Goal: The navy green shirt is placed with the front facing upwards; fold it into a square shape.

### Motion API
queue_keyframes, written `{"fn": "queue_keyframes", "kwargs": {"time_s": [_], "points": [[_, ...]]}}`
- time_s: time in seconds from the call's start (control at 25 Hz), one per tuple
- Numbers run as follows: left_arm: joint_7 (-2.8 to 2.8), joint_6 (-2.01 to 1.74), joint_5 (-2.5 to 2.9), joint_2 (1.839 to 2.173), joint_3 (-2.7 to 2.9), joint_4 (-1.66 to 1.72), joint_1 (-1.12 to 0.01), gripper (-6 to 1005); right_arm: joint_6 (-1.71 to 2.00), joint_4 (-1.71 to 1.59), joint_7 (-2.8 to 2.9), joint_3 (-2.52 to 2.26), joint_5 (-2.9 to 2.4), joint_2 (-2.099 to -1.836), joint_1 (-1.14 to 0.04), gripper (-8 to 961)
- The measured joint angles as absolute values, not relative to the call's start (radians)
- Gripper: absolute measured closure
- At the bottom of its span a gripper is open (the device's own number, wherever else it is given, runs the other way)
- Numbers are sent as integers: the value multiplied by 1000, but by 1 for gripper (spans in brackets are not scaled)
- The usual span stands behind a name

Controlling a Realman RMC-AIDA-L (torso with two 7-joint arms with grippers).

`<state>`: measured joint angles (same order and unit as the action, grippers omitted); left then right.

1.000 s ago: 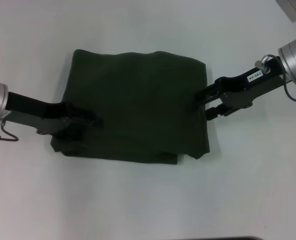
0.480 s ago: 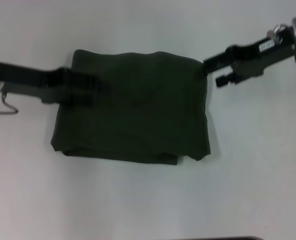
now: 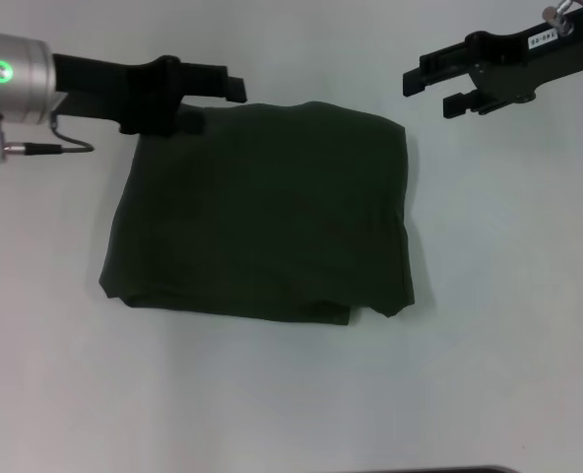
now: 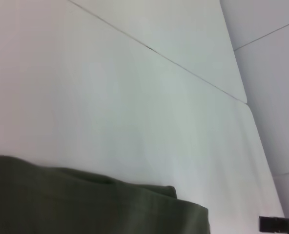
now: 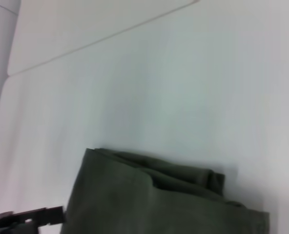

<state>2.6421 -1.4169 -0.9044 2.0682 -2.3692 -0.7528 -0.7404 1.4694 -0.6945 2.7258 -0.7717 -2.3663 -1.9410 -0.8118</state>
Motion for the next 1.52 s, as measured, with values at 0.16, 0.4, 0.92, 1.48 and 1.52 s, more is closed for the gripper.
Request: {"fn": "queue_keyframes", "kwargs": {"time_s": [0.16,0.4,0.92,1.48,1.52], "points": [[2664,-1356,-903,2072,-2314,-731,-756,172,1474,-686,2726,-760,-2365,-1955,-814,141],[2671,-1339,-904,2075,-2298,-742,-763,172,1462,-609,2718,-765,-2353,-1979,-837,141],[2682,-1352,-911,2057,-2315,-774,-746,173,1315,-570,2711,-767,-2351,-2040,-839,142],[2682,-1365,-911,2051,-2337,-796,-732,172,1209,-566,2706,-814,-2340,-2055,-842,143],[2682,-1365,-911,2051,-2339,-796,-731,172,1207,-560,2708,-814,-2347,-2050,-840,144]]}}
